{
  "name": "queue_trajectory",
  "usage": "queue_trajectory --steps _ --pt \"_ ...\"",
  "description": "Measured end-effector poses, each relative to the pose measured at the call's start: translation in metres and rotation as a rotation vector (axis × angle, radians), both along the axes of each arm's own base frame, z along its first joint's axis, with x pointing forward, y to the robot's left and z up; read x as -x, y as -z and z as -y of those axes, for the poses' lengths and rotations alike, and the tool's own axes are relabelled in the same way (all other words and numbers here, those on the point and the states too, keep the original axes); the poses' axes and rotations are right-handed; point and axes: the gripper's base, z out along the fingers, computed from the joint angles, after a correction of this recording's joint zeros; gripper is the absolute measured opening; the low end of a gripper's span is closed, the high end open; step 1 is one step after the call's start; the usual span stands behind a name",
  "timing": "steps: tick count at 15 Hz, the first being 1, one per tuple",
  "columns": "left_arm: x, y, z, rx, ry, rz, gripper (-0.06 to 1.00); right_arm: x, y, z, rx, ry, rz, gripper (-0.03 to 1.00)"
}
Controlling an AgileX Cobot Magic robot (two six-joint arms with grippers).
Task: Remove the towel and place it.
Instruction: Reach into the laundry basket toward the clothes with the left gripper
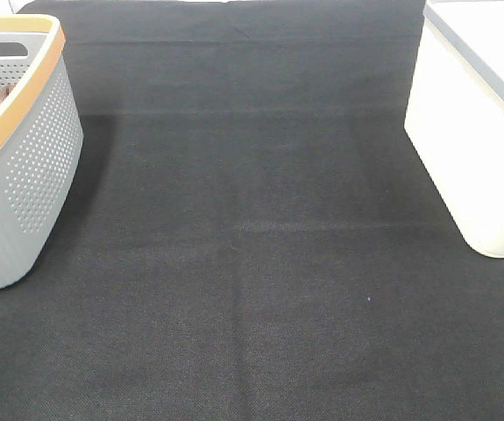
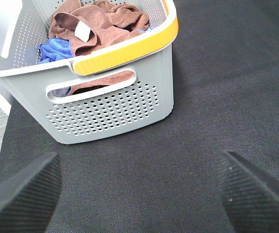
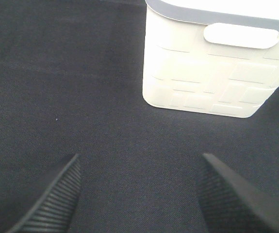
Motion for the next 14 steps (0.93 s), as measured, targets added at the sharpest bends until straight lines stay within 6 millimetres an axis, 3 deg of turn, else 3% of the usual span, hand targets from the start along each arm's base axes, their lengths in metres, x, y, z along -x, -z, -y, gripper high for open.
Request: queue_trajectory --steps 14 --pt "0.0000 0.0000 0.0000 0.000 0.000 0.000 0.82 0.0000 0.0000 0.0000 0.000 0.000 0.000 0.65"
